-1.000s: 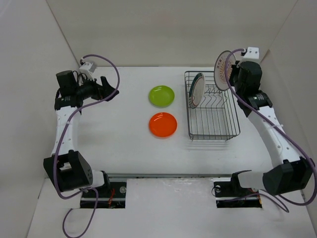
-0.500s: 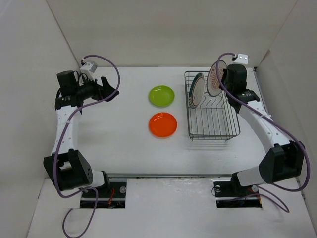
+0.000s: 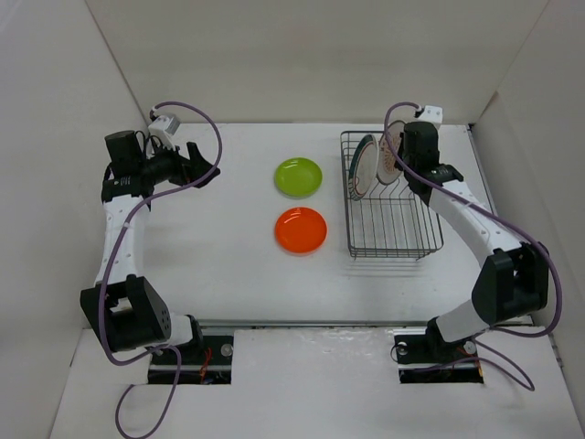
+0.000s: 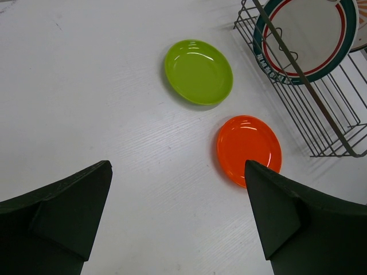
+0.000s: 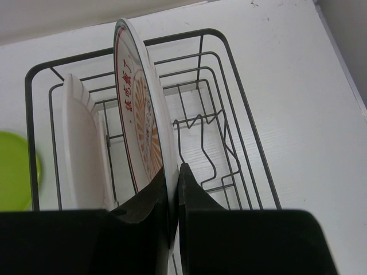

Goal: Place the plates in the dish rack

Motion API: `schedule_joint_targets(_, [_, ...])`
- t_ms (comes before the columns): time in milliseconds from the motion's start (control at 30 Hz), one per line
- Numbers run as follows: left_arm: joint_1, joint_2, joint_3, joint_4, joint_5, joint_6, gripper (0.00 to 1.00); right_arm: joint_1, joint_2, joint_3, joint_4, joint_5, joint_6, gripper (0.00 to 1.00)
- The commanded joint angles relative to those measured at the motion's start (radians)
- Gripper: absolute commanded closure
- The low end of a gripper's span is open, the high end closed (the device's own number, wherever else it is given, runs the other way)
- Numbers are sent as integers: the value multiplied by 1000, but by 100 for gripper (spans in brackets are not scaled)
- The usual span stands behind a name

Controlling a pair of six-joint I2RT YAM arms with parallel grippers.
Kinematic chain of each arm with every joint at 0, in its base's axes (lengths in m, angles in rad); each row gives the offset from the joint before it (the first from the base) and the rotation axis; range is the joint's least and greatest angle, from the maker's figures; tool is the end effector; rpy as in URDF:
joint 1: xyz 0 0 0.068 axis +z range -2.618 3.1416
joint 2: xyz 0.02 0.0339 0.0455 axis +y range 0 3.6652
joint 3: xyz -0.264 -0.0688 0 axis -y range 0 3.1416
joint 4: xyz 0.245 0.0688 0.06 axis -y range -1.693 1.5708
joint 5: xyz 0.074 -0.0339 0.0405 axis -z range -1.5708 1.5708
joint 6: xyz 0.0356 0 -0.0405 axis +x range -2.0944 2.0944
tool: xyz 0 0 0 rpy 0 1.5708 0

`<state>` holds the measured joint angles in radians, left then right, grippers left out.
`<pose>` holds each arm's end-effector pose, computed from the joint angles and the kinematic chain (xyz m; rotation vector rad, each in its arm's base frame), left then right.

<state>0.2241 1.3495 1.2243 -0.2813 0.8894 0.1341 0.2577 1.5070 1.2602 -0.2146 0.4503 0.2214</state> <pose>0.2998 0.0400 0.3619 0.4785 1.8064 -0.6270 0.3427 0.0743 0.3281 0.2433 1.9713 -0.1484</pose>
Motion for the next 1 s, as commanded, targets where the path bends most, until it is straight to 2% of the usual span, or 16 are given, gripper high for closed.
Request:
schedule_joint_targets(0, [-2,-10,15,8,22,19,0,21,-13,11,92,47,18,100])
schedule_joint_targets(633, [-2,-10,15,-1,22,29,0,58,56,2,92,56,36,100])
schedule_joint_targets(733, [-2,-10,15,-1,22,29,0,58,56,2,92,65,36,94])
schedule_joint_targets(800, [-2,-10,15,-1,22,29,0,68,56,11,92,65,36,87])
schedule_joint_targets(967, [-2,-10,15,-10,22,29,0,68,56,21,80,65,36,83])
